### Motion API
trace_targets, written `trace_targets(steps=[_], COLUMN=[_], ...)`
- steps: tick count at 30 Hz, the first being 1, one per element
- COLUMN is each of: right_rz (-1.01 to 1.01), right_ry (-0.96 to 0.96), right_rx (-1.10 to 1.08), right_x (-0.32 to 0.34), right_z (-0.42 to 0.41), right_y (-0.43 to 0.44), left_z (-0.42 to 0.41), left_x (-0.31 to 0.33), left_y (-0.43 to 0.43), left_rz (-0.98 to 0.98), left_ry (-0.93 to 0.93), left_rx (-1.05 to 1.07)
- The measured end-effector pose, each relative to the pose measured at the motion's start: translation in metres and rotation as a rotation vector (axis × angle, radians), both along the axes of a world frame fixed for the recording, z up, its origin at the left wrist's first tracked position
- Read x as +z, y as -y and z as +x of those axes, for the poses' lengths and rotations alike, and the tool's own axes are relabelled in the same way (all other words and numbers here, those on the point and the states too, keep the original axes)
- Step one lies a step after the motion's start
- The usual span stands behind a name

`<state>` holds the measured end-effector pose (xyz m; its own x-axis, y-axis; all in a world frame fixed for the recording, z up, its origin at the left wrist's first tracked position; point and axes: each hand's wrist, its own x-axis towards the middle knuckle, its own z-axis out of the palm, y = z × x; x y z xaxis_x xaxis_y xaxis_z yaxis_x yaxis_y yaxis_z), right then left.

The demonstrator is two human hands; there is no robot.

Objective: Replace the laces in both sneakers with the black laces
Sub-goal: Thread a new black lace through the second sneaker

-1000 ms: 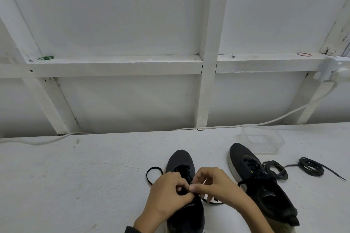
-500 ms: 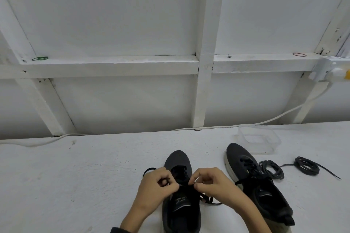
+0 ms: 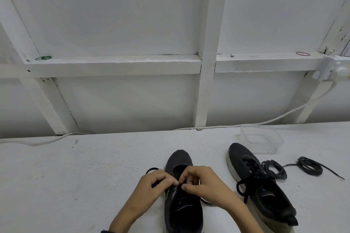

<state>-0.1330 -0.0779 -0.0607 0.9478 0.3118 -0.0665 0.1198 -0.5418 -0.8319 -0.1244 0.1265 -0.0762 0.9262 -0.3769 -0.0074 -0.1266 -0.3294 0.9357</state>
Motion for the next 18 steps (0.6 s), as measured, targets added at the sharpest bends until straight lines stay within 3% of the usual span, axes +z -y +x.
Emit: trace_targets(steps=[9, 18], right_rz=[-0.168, -0.181], right_ry=[0.022, 0.053], right_rx=[-0.006, -0.032], right_x=[-0.005, -0.009], right_z=[0.004, 0.002], right_y=[-0.007, -0.009], left_z=[-0.001, -0.006], left_x=[-0.011, -0.005], left_y=[-0.021, -0.016], left_rz=[-0.007, -0.01], left_ry=[-0.025, -0.093], left_rx=[0.022, -0.004])
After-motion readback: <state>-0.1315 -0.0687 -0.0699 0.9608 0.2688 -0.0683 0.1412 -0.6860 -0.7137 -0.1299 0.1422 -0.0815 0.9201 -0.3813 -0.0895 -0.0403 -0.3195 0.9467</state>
